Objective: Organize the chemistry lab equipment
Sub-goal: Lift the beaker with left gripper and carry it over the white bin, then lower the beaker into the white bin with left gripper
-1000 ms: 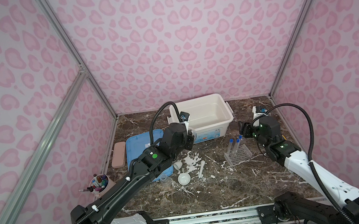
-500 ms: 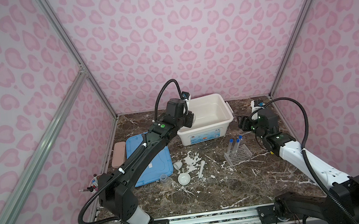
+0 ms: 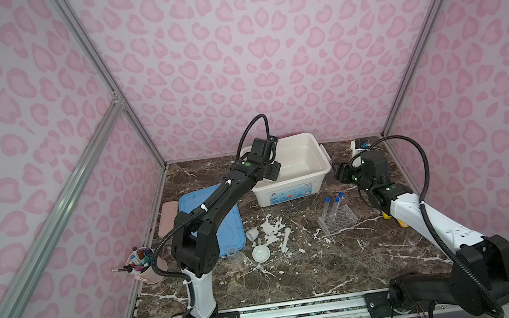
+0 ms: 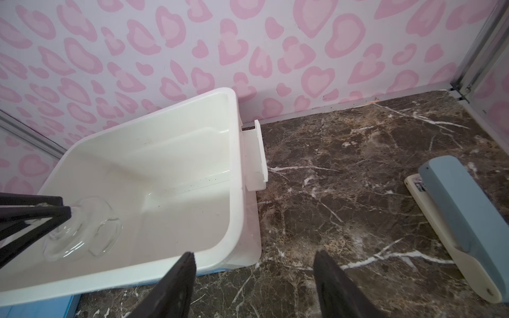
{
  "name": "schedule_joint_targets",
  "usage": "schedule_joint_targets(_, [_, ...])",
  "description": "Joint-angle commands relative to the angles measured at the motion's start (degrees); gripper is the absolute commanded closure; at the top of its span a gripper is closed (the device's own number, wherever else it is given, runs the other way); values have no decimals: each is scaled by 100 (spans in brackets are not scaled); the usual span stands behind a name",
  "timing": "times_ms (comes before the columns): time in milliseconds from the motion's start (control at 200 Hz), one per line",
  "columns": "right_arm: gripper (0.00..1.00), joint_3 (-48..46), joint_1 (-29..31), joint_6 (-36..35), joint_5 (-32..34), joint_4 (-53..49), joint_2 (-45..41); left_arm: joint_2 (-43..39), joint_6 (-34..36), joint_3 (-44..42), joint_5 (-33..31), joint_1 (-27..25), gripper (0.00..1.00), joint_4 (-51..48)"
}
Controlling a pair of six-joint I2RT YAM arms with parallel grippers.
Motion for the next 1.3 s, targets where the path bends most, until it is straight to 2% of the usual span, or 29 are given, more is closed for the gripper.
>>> schedule_joint_targets(0, [30,35,4,-23,-45,78,49,183,-19,111,39,79,96,6])
schedule_joint_targets(755, [32,79,5,36,-186,24,223,970,-251,113,486,217,97,-30])
schedule_joint_targets(1295, [32,79,-3,80,-307,-35,217,974,-1056,506,1130,295,97,5])
